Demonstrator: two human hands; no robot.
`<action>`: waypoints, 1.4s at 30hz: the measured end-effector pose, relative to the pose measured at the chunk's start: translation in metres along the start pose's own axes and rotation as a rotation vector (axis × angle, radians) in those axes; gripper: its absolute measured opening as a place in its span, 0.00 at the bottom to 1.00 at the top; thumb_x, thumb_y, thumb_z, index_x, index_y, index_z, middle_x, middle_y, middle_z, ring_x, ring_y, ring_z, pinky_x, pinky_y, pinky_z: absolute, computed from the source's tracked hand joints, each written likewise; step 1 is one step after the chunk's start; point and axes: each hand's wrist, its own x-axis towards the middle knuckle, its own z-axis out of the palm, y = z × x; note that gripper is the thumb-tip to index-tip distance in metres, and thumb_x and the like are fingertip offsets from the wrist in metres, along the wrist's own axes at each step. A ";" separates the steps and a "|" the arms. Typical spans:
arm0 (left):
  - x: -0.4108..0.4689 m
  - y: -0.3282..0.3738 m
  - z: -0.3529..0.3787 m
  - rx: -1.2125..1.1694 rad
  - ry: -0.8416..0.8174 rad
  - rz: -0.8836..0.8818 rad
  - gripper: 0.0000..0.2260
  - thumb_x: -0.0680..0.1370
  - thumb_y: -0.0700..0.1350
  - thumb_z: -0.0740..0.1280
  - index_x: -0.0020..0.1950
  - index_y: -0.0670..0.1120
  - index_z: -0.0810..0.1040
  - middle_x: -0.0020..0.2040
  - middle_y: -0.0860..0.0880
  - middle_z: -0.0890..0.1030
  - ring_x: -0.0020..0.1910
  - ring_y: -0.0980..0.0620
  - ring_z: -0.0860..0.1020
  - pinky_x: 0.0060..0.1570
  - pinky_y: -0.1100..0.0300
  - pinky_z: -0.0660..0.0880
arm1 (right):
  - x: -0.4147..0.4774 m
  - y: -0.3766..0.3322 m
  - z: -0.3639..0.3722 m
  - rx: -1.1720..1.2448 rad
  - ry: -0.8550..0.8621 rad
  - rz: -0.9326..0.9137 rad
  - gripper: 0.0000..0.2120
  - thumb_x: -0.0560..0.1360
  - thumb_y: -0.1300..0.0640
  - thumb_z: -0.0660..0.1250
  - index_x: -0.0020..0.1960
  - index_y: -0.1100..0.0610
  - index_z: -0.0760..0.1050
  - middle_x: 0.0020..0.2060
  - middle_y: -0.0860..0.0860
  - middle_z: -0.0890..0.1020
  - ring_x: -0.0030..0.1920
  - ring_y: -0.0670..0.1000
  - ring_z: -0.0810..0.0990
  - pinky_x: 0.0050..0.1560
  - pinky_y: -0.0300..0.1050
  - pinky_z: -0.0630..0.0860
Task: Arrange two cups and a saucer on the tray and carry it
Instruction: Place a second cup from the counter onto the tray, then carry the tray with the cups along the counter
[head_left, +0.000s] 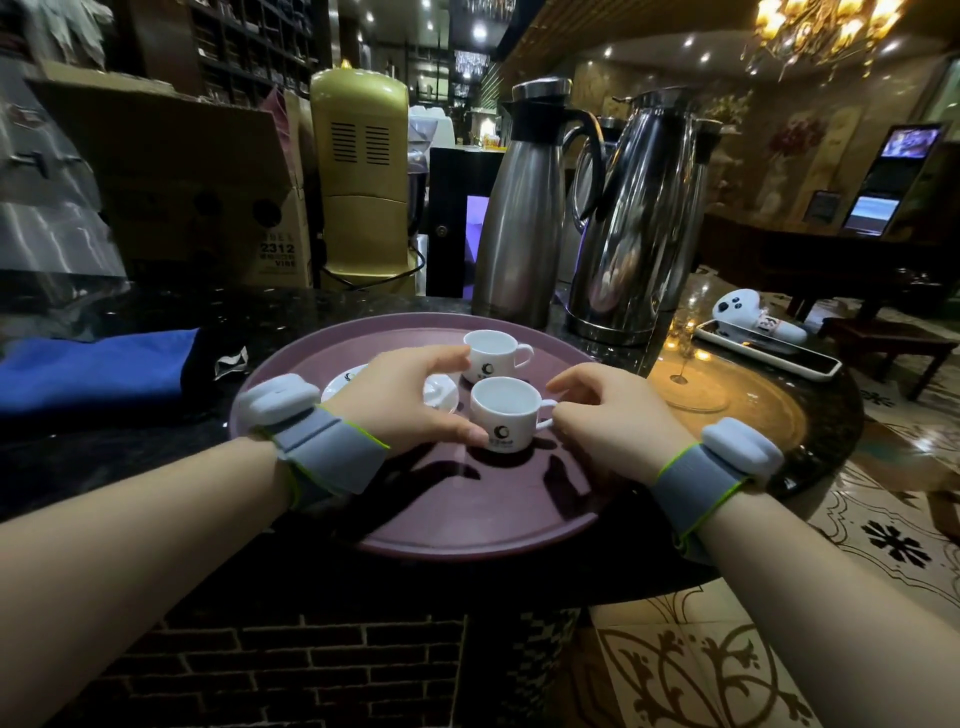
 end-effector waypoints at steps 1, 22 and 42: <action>-0.002 -0.004 -0.005 -0.037 0.035 -0.012 0.37 0.62 0.54 0.76 0.69 0.49 0.69 0.66 0.55 0.75 0.65 0.59 0.71 0.65 0.68 0.63 | 0.000 0.002 -0.002 0.023 0.027 0.001 0.14 0.70 0.58 0.65 0.55 0.54 0.79 0.46 0.50 0.82 0.51 0.51 0.79 0.53 0.40 0.73; -0.050 -0.050 -0.028 0.081 0.440 -0.566 0.23 0.75 0.43 0.63 0.69 0.44 0.67 0.69 0.43 0.72 0.67 0.43 0.71 0.64 0.54 0.65 | 0.025 0.035 0.006 -0.197 0.024 0.241 0.23 0.72 0.57 0.62 0.67 0.58 0.70 0.63 0.62 0.76 0.64 0.64 0.72 0.64 0.51 0.70; -0.183 -0.065 -0.122 -0.031 0.881 -0.512 0.19 0.72 0.39 0.66 0.62 0.51 0.76 0.55 0.55 0.80 0.53 0.55 0.78 0.57 0.60 0.70 | -0.025 -0.104 0.043 0.009 0.033 -0.126 0.20 0.72 0.58 0.66 0.64 0.54 0.74 0.60 0.55 0.81 0.61 0.58 0.77 0.64 0.52 0.71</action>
